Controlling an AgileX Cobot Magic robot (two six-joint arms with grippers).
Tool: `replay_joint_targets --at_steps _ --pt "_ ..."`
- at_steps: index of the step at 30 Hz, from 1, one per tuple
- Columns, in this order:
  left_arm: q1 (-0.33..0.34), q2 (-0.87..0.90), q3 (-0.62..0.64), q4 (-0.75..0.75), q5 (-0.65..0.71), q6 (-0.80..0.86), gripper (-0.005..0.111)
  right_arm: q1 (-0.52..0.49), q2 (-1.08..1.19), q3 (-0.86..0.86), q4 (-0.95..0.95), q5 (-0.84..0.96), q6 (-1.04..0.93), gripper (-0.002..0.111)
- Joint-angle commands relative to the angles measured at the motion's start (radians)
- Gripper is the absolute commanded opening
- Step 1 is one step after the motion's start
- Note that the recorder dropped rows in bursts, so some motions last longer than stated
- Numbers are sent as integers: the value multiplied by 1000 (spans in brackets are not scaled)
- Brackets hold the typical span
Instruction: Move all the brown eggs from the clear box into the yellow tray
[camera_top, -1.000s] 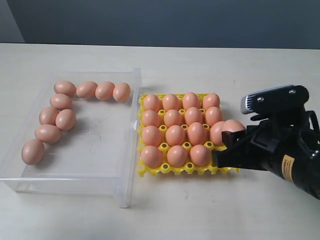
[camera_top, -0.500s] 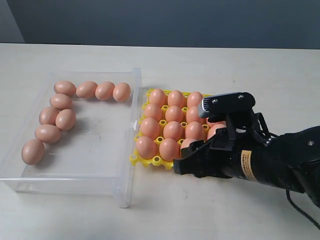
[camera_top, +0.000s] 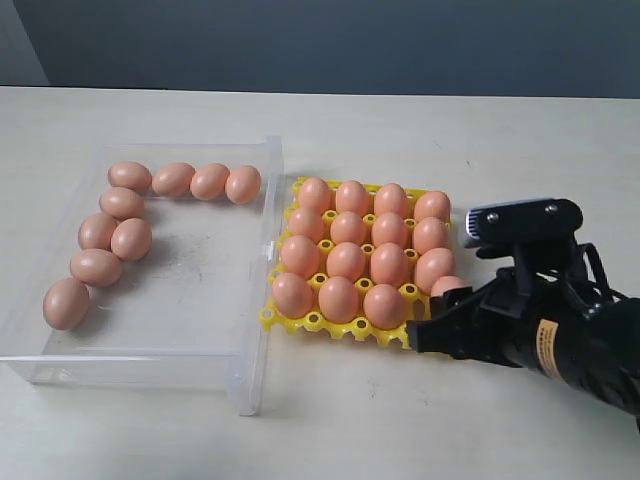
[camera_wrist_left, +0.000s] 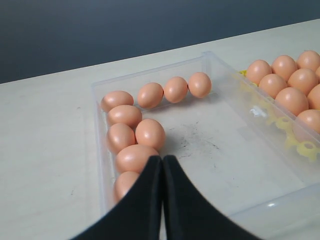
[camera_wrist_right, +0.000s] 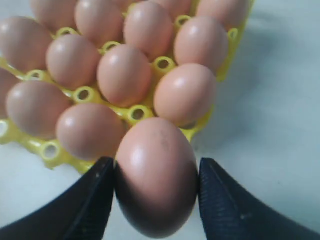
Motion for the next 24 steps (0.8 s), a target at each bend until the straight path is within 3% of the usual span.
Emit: replay_joint_targets --at_steps 1,12,20,24 --pt "-1 -5 4 0 -10 -3 0 -4 -5 41 4 27 23 -1" --pt "-1 -5 4 0 -10 -3 0 -4 -10 43 -19 60 52 -1" --pt "-1 -5 4 0 -10 -3 0 -4 -31 41 5 -97 53 -1" --pt "-1 -5 4 0 -10 -3 0 -4 -31 41 -32 8 53 -1"
